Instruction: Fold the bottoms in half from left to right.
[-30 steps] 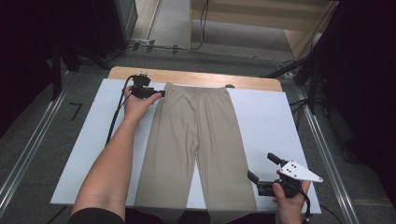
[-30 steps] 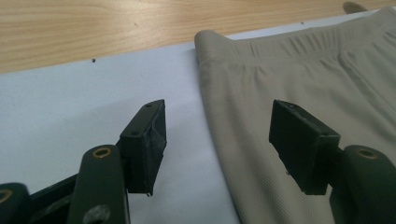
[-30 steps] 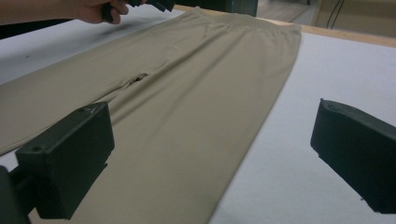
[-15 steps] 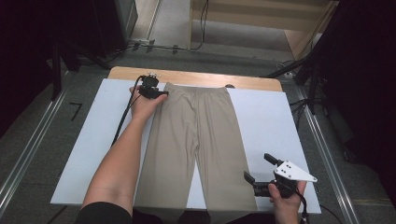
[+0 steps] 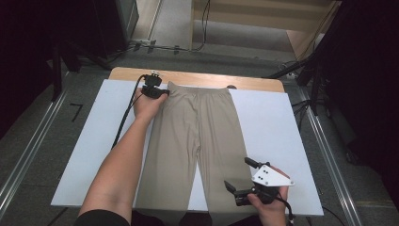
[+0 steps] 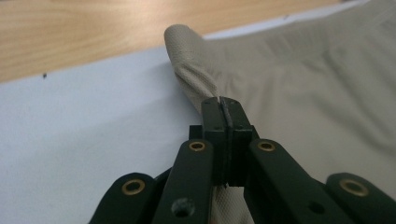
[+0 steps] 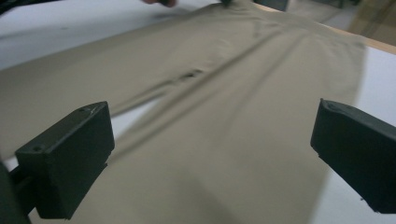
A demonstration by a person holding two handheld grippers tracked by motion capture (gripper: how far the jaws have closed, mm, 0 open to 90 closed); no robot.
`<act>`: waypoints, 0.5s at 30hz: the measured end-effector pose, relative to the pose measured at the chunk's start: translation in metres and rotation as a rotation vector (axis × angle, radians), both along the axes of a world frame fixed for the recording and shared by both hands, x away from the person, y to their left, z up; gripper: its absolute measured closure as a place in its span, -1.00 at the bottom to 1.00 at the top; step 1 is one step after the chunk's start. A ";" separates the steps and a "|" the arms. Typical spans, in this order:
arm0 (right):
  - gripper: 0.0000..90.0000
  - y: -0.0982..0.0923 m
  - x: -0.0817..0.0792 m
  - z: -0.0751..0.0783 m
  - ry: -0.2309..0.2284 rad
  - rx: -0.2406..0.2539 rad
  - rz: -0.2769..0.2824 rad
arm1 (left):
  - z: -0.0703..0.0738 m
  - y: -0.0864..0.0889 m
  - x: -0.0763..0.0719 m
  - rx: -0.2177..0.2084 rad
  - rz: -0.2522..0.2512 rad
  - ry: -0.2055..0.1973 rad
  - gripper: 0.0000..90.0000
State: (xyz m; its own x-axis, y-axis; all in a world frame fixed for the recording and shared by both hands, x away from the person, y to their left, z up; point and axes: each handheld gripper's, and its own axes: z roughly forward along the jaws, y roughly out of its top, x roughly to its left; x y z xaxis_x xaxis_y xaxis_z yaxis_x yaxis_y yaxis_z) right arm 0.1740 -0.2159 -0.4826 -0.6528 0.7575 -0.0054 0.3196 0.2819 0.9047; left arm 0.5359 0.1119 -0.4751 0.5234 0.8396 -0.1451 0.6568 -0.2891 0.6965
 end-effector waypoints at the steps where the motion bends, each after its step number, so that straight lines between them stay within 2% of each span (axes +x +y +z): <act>1: -1.00 0.000 0.000 0.000 0.000 0.000 0.000 | 0.005 0.001 -0.001 -0.005 -0.004 -0.007 1.00; 2: -1.00 0.014 -0.001 0.004 0.006 0.011 0.019 | 0.013 0.002 -0.003 -0.008 -0.016 -0.018 1.00; 3: -1.00 0.020 -0.001 0.006 0.016 0.020 0.025 | 0.013 0.002 -0.003 -0.008 -0.016 -0.018 1.00; 5: -1.00 0.039 -0.002 0.012 0.038 0.040 0.056 | 0.025 0.004 -0.007 -0.031 -0.030 -0.046 1.00; 7: -1.00 0.061 -0.004 0.015 0.048 0.025 0.083 | 0.028 0.004 -0.008 -0.031 -0.034 -0.048 1.00; 8: -1.00 0.072 -0.005 0.017 0.057 0.008 0.096 | 0.031 0.004 -0.009 -0.046 -0.041 -0.043 1.00; 9: -1.00 0.072 -0.005 0.017 0.057 0.008 0.096 | 0.031 0.004 -0.009 -0.046 -0.041 -0.043 1.00; 10: -0.92 0.082 -0.006 0.017 0.068 -0.005 0.095 | 0.032 0.003 -0.010 -0.048 -0.045 -0.040 1.00; 11: -0.33 0.109 -0.010 0.020 0.080 -0.025 0.015 | 0.033 0.002 -0.012 -0.059 -0.059 -0.027 1.00; 12: -0.33 0.109 -0.010 0.020 0.080 -0.025 0.015 | 0.033 0.002 -0.012 -0.059 -0.059 -0.027 1.00; 13: -0.33 0.119 -0.010 0.021 0.083 -0.033 0.010 | 0.033 0.001 -0.012 -0.059 -0.066 -0.021 1.00; 15: -0.33 0.139 -0.007 0.022 0.117 -0.049 0.047 | 0.033 -0.002 -0.014 -0.044 -0.073 -0.024 1.00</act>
